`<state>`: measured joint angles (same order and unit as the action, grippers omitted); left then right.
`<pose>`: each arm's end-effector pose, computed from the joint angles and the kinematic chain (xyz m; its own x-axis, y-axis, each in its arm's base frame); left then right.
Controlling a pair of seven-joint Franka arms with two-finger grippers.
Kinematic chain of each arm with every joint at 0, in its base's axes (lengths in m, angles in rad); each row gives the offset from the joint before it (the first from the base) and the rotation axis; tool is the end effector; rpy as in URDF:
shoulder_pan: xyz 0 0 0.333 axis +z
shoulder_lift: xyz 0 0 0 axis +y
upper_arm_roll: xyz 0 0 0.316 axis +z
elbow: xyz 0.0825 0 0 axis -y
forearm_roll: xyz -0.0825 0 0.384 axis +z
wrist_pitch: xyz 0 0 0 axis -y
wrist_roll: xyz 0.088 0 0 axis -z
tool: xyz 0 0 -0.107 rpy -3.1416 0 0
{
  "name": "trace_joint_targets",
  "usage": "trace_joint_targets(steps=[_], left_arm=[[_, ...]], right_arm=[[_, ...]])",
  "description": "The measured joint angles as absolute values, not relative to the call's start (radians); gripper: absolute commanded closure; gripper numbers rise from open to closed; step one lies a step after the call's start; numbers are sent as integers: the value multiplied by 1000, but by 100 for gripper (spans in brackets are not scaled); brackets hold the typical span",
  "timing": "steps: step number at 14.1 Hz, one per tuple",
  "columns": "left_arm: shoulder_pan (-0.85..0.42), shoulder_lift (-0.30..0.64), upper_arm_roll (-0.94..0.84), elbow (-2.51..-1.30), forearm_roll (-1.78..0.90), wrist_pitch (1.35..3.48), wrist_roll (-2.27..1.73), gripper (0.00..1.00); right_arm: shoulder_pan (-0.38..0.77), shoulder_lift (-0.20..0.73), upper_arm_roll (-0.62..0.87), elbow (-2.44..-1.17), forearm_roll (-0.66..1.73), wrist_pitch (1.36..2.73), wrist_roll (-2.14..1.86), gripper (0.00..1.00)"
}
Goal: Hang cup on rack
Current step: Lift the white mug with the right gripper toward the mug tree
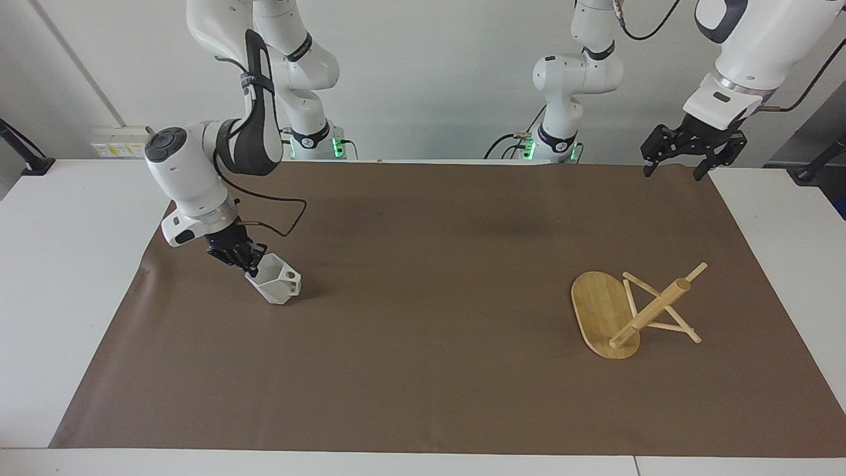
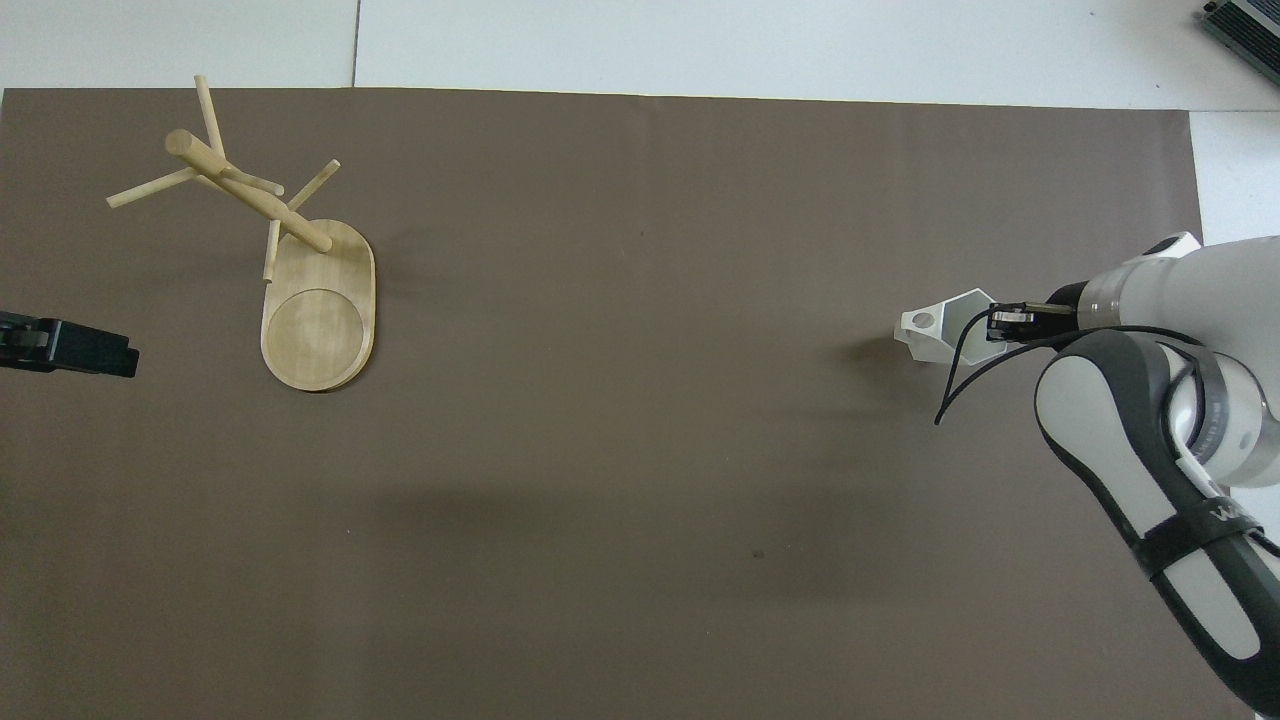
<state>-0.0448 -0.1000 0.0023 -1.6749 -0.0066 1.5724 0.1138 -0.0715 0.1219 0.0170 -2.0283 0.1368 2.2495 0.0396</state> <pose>0.5221 -0.0228 0.6294 0.9878 -0.1557 -0.0017 -0.1556 -0.9878 0.0071 0.5845 -0.0283 0.3979 0.9798 -0.1787 0.0894 -0.1676 -0.9786 -0.1198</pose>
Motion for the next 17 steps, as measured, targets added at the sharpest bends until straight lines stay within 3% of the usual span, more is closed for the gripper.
trace_joint_targets(steps=[5,17], left_arm=[[-43,-101,8,-1676,-7,1553,113,0],[-31,-115,12,-1677,-105,1384,-541,0]], right_arm=[[-68,111,76,-1840,398,2067,113,100],[-58,95,380,-1754,693,2064,154,100]])
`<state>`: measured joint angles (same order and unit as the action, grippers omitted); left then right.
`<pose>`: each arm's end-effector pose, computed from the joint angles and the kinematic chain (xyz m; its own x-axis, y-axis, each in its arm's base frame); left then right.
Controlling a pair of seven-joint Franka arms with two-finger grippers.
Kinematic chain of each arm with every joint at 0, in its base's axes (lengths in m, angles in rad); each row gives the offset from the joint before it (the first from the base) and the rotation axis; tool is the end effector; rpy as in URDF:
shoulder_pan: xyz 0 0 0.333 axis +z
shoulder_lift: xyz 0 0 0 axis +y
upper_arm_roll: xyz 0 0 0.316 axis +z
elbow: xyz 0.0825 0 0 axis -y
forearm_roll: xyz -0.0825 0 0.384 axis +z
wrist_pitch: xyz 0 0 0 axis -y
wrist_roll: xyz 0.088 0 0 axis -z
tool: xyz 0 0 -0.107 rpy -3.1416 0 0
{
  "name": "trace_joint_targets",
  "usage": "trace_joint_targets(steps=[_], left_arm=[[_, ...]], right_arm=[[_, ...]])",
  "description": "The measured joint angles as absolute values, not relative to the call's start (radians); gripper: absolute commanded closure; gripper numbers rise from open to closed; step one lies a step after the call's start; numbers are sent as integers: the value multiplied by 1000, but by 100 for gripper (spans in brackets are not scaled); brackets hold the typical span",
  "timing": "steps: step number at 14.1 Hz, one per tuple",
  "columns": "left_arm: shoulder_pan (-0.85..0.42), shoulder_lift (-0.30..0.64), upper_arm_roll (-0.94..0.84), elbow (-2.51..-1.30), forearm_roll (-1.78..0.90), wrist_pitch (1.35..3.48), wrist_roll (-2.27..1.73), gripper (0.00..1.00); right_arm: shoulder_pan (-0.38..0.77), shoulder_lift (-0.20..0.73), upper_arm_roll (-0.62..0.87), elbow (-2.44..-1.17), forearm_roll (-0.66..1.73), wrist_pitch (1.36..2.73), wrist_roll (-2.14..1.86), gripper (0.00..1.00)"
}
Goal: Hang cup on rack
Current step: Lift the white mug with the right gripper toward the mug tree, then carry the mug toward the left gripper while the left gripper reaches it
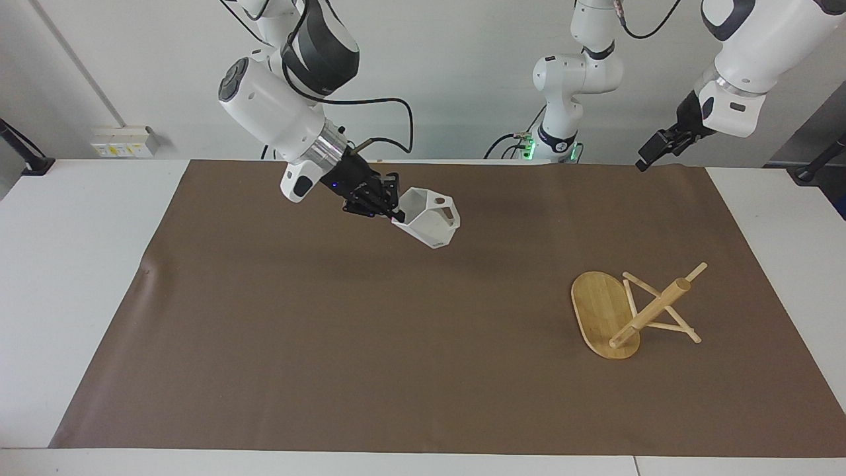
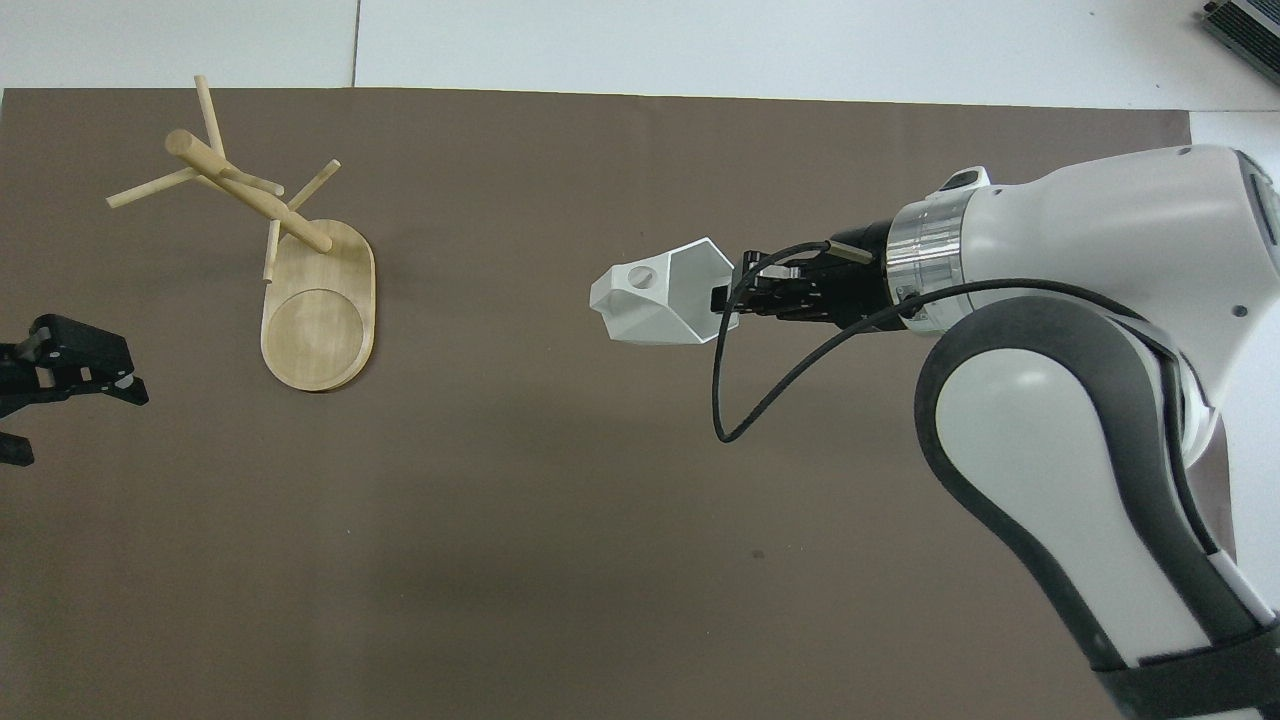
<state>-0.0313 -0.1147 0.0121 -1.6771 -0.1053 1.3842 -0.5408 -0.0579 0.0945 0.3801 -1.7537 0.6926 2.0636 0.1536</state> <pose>0.4964 -0.0219 0.6219 0.8536 0.4786 -0.2059 0.4892 -0.8722 0.0006 0.5750 0.2186 0.5451 0.9940 -0.1090 0.0052 -0.0794 -0.7555 -0.6503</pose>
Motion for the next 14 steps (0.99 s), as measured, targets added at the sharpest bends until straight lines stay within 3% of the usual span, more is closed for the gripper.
trace_joint_targets(steps=[8,14], left_arm=[[-18,-151,13,-1743,-385,1338,-1022,0],[59,-282,16,-2012,-653,1550,-1224,0]], right_arm=[[-59,65,425,-1741,877,2094,154,100],[-58,68,537,-1742,884,2279,230,100]])
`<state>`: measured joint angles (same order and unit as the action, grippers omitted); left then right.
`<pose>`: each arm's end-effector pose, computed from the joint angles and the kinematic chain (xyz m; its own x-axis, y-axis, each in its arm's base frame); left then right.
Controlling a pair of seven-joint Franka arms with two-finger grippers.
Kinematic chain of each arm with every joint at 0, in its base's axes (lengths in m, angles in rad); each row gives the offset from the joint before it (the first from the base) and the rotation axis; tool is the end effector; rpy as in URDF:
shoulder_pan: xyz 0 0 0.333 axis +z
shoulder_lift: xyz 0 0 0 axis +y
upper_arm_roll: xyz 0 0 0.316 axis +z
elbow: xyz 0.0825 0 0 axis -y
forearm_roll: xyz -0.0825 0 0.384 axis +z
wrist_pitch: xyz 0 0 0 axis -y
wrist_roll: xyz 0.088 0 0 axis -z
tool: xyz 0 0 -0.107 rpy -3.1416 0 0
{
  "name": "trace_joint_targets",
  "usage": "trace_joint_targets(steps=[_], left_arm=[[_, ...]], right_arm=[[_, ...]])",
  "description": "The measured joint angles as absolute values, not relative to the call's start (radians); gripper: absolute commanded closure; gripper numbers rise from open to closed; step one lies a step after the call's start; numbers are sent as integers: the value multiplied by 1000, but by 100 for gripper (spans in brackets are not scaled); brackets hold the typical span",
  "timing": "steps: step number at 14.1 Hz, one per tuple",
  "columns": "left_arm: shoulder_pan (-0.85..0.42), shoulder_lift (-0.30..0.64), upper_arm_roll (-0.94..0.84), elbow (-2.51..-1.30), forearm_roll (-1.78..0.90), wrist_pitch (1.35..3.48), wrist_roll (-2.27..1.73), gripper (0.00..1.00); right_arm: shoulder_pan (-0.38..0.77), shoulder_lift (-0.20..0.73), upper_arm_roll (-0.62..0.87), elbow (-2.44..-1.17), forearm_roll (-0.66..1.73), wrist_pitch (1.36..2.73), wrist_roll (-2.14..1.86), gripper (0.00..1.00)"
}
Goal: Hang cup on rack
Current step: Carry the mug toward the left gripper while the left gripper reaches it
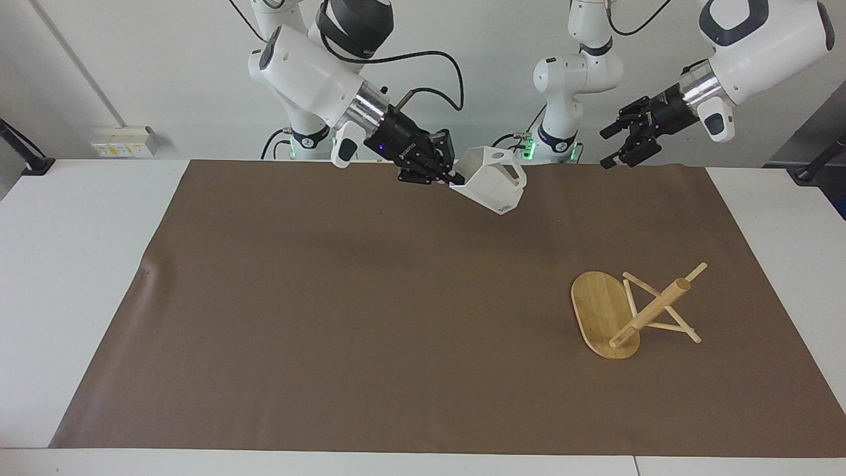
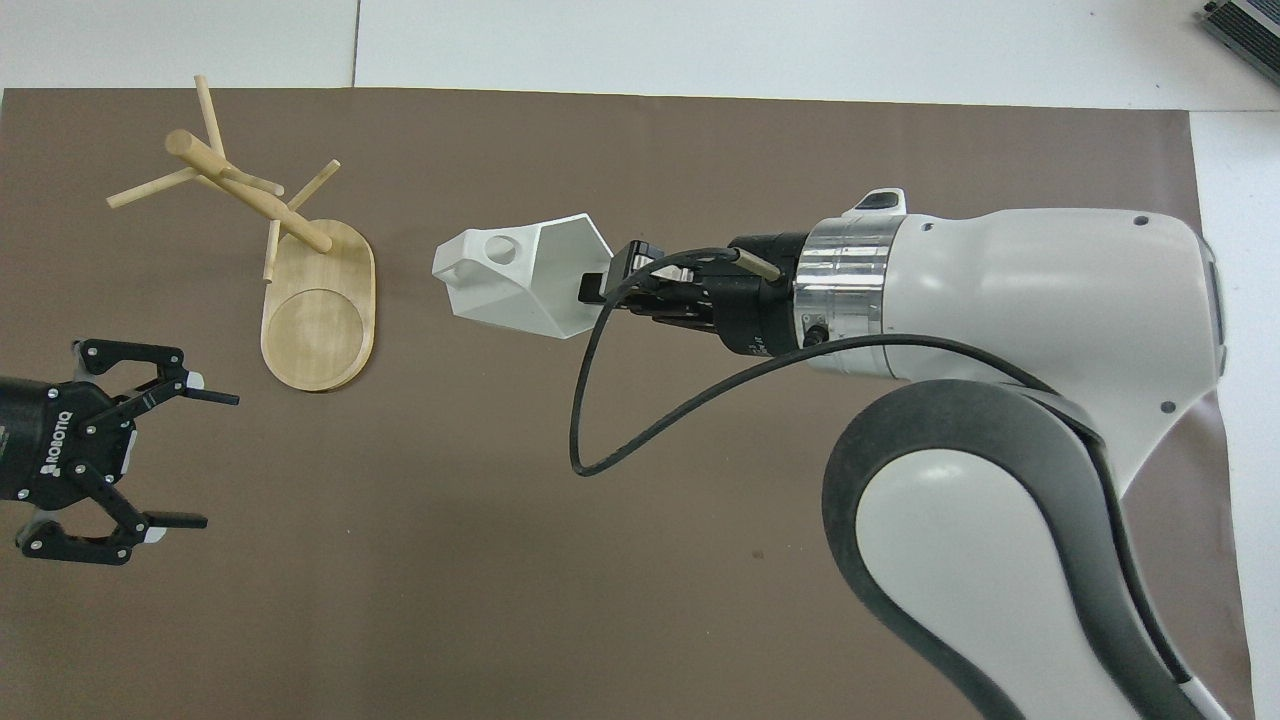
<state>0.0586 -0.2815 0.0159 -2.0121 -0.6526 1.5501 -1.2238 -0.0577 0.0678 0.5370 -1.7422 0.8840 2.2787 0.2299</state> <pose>0.4582 -0.0312 0.5811 0.1886 0.7561 -0.6267 0.9768 -0.2103 0.0402 0.5485 0.2953 0.5911 0.9775 -0.2090 0.0289 -0.1021 -0.5883 -0.8022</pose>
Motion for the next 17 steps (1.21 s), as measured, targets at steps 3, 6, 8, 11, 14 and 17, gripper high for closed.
trace_joint_targets(steps=[3,6,8,11,14,17], left_arm=[[73,-306,16,-2061,-766,1626,-1322,0],[125,-304,18,-2103,-926,1652,-1338,0],[150,-296,19,-2129,-1027,1666,-1339,0],[152,-283,17,-2180,-1149,1724,-1340,0],[146,-271,10,-2220,-1231,1762,-1340,0],[102,-259,3,-2222,-1300,1826,-1311,0]], right_arm=[[-57,70,566,-1743,884,2299,245,100],[-57,72,585,-1744,884,2299,248,100],[-57,73,591,-1744,884,2299,248,100],[-56,73,604,-1744,884,2299,248,100],[-56,73,616,-1744,884,2299,248,100],[-56,73,626,-1744,884,2299,248,100]])
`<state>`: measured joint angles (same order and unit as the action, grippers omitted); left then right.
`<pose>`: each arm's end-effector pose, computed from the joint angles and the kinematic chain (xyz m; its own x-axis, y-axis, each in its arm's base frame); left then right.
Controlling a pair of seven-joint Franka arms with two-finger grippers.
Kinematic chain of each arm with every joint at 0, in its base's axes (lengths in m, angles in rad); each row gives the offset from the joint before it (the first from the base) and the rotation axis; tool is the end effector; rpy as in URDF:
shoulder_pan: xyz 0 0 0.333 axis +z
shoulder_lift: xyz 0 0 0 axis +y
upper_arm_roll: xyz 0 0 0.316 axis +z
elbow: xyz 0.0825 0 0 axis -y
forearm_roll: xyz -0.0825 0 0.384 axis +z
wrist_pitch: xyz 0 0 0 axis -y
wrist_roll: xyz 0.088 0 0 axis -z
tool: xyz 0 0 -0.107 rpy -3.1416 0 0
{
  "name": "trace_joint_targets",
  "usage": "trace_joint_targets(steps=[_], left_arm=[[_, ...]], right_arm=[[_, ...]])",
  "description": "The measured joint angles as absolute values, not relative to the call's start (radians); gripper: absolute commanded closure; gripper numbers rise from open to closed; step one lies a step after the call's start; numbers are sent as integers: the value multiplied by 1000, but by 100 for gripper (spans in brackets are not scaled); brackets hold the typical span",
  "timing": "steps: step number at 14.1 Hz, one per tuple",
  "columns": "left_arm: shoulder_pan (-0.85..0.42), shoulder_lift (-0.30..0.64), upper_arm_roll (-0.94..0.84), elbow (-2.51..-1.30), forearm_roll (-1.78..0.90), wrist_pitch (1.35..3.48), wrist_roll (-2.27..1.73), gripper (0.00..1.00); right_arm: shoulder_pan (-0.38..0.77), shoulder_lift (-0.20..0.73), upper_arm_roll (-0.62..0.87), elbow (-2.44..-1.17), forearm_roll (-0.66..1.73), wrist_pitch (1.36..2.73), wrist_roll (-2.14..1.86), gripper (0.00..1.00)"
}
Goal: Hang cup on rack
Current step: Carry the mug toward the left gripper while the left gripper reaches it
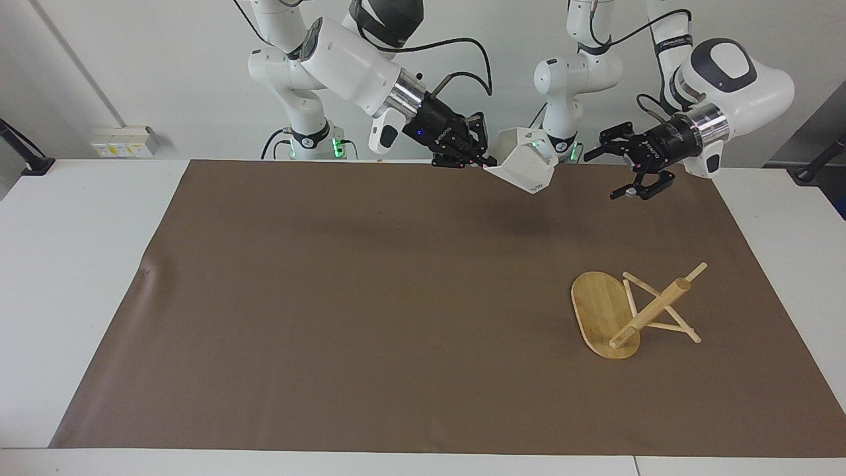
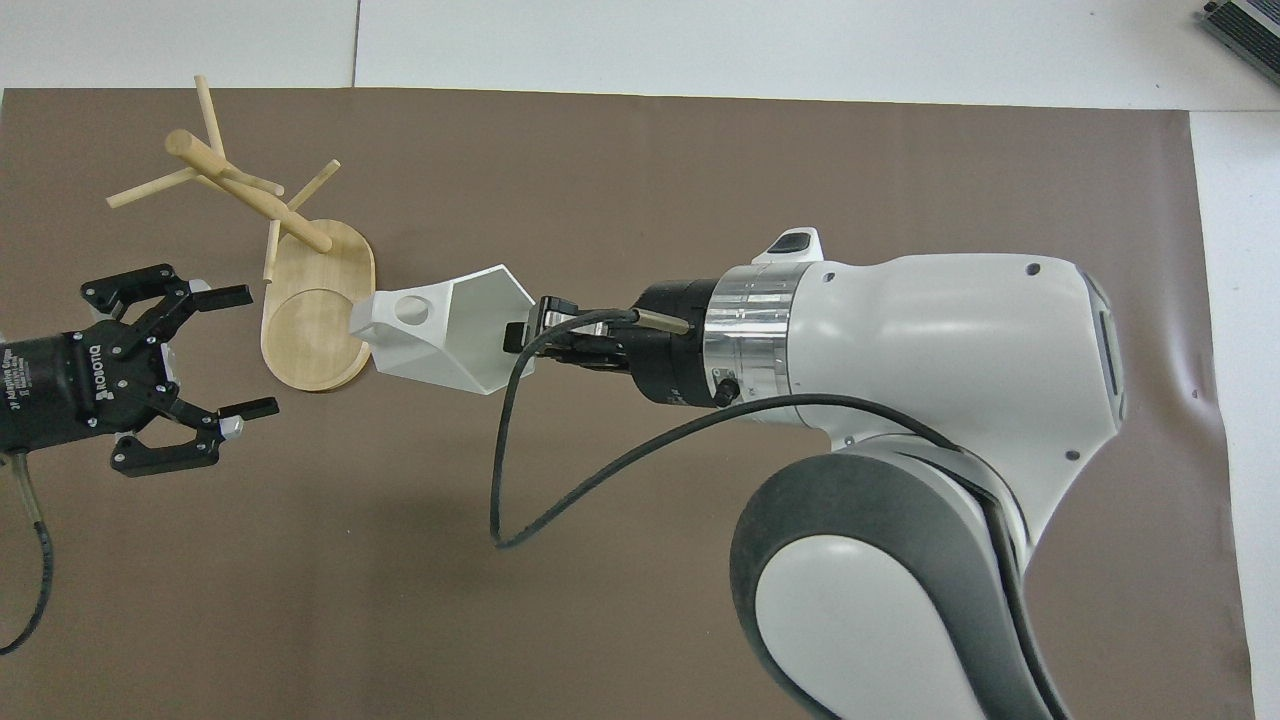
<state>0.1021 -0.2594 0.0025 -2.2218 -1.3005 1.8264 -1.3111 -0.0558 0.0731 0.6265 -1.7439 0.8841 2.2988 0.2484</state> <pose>0.4861 -0.0276 0.5265 -0.1520 0.3058 -0.9399 0.9609 0.2686 -0.0680 0.5225 0.3409 0.5912 0.9892 -0.1457 0.0182 -0.0712 -0.5845 -0.8083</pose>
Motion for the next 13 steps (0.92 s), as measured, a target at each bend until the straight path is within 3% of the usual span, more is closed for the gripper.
trace_joint_targets(steps=[6,13], left_arm=[[-7,-257,-15,-2222,-1327,1845,-1185,0],[-20,-255,-56,-2222,-1349,1868,-1178,0]], right_arm=[[-55,73,646,-1744,884,2299,250,100],[-58,73,644,-1743,884,2301,251,100]])
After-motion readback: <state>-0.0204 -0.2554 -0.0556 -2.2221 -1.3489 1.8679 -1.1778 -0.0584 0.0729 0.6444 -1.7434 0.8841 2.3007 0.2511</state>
